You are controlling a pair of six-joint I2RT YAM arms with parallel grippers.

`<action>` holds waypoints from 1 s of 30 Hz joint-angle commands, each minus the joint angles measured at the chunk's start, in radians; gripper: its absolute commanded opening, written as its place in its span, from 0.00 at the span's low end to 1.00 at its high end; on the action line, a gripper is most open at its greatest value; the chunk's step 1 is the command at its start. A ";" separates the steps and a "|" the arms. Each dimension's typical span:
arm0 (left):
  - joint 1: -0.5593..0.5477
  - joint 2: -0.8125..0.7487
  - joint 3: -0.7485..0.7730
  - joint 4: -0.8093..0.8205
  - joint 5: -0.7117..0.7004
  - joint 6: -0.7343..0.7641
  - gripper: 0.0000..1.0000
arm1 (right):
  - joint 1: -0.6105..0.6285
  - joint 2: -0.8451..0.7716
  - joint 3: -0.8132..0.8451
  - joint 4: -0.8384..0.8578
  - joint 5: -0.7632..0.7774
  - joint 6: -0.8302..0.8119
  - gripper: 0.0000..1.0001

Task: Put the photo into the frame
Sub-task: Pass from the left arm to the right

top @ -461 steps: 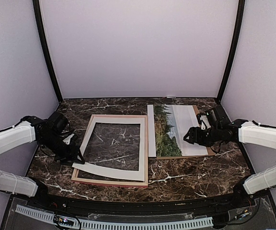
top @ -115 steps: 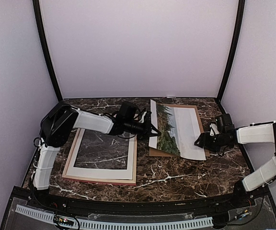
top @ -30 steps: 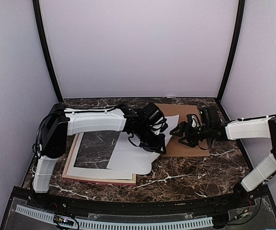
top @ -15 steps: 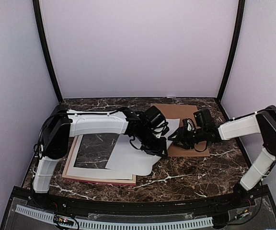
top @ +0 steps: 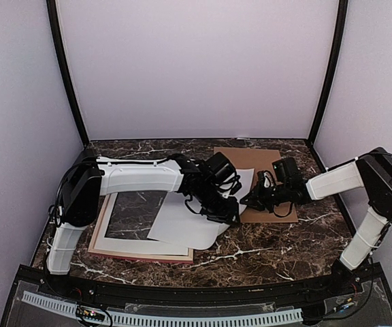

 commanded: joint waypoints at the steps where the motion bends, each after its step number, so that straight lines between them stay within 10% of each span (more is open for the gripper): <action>1: -0.008 -0.013 0.028 -0.072 0.004 0.047 0.42 | 0.006 -0.004 0.023 0.021 0.004 -0.014 0.06; 22: 0.020 -0.528 -0.317 -0.102 0.027 0.247 0.75 | -0.016 -0.116 0.118 -0.223 0.070 -0.170 0.00; 30: 0.347 -0.783 -0.549 -0.095 -0.023 0.240 0.81 | -0.015 -0.179 0.153 -0.324 0.029 -0.283 0.00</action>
